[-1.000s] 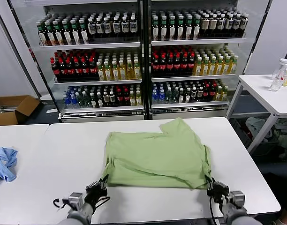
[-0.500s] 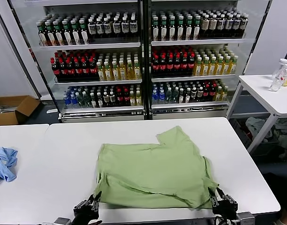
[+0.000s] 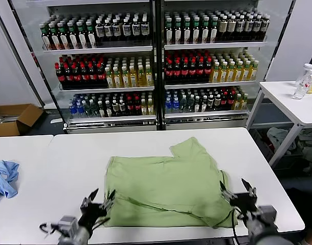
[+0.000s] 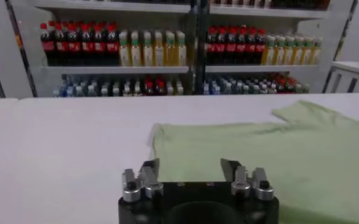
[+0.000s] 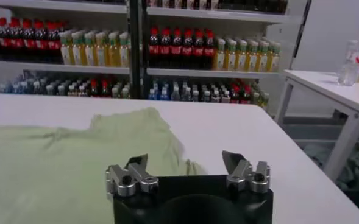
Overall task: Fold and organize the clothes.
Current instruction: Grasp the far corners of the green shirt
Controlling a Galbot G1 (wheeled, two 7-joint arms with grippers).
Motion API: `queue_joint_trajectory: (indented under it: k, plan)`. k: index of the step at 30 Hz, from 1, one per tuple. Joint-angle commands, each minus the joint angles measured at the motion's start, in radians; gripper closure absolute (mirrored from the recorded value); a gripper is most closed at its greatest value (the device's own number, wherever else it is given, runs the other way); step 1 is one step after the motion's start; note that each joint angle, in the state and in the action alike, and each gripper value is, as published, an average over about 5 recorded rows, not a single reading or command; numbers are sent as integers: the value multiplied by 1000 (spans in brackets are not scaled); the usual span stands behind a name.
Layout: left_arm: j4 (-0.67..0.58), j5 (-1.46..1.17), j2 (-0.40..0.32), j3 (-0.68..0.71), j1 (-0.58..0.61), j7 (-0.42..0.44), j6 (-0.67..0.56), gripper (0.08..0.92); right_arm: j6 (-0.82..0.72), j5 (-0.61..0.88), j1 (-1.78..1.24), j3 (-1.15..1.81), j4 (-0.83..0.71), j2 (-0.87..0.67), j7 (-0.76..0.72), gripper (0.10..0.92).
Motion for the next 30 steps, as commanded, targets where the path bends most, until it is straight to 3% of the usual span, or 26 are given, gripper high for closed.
queue_joint_trajectory:
  k: [1, 11, 22, 27, 30]
  plan:
    - [479, 72, 13, 175, -554, 3, 92, 225, -63, 88, 468, -223, -363, 5, 35, 203]
    - [675, 17, 18, 262, -724, -39, 110, 177, -64, 112, 710, -317, -720, 109, 21, 203]
    - [679, -55, 8, 266, -697, -42, 112, 177, -63, 84, 784, -362, -929, 183, -38, 203]
    - [662, -101, 4, 264, -664, -21, 112, 202, -63, 82, 786, -378, -967, 196, -55, 284]
    - [650, -105, 4, 260, -642, -16, 113, 276, -63, 82, 779, -387, -967, 198, -62, 371]
